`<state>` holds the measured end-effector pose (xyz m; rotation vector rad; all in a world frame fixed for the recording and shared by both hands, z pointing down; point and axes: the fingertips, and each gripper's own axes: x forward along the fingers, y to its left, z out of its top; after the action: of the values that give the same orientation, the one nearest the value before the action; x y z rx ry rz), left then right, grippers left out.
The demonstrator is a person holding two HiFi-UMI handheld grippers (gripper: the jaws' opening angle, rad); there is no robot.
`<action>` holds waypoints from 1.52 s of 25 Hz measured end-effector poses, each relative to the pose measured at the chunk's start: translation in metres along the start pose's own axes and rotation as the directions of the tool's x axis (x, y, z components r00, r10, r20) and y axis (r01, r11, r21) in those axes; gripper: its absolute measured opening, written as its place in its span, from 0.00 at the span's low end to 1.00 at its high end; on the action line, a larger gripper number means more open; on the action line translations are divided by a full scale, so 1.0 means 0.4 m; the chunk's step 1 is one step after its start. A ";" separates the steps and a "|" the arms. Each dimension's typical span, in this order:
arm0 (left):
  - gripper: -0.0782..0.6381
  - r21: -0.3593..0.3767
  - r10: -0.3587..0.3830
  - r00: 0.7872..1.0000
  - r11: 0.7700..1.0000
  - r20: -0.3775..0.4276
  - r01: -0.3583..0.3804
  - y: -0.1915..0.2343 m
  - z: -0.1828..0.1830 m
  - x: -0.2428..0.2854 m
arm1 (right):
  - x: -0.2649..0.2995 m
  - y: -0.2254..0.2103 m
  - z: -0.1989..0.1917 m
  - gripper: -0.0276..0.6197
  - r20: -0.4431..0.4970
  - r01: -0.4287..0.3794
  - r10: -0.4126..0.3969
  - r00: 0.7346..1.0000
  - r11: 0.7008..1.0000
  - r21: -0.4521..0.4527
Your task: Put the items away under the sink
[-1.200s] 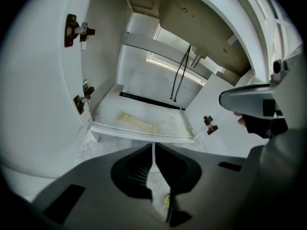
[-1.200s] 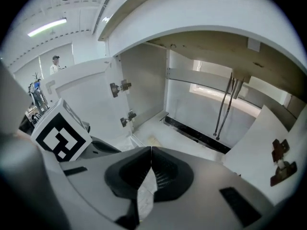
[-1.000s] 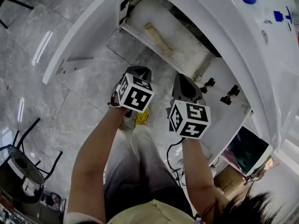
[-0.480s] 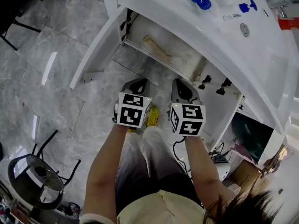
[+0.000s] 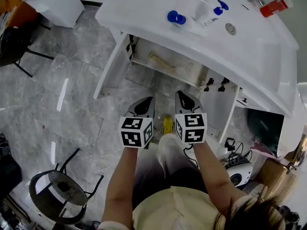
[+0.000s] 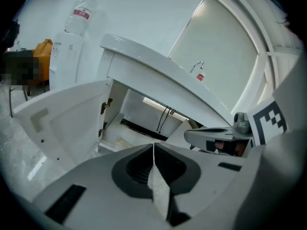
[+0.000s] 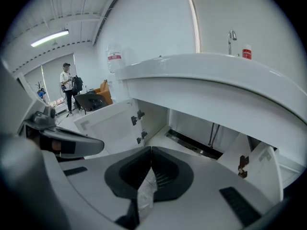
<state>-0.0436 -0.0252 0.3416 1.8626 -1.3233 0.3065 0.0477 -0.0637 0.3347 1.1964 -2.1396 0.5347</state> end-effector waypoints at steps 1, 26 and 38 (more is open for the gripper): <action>0.17 0.002 0.000 1.000 1.000 0.005 0.000 -0.009 0.006 -0.018 | -0.016 0.007 0.004 0.08 0.004 -0.001 0.001 1.000 1.000 0.002; 0.16 0.014 0.015 0.976 1.000 0.219 -0.018 -0.170 0.136 -0.374 | -0.368 0.060 0.109 0.08 0.132 -0.053 0.055 0.990 0.998 -0.015; 0.16 0.145 -0.002 0.968 0.989 0.252 -0.036 -0.240 0.137 -0.481 | -0.465 0.092 0.145 0.08 0.191 -0.088 0.086 0.978 0.996 -0.001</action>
<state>-0.0541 0.0765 0.1447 2.0691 -1.5223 0.1856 0.0711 0.0329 0.1632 1.2042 -2.3631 0.4820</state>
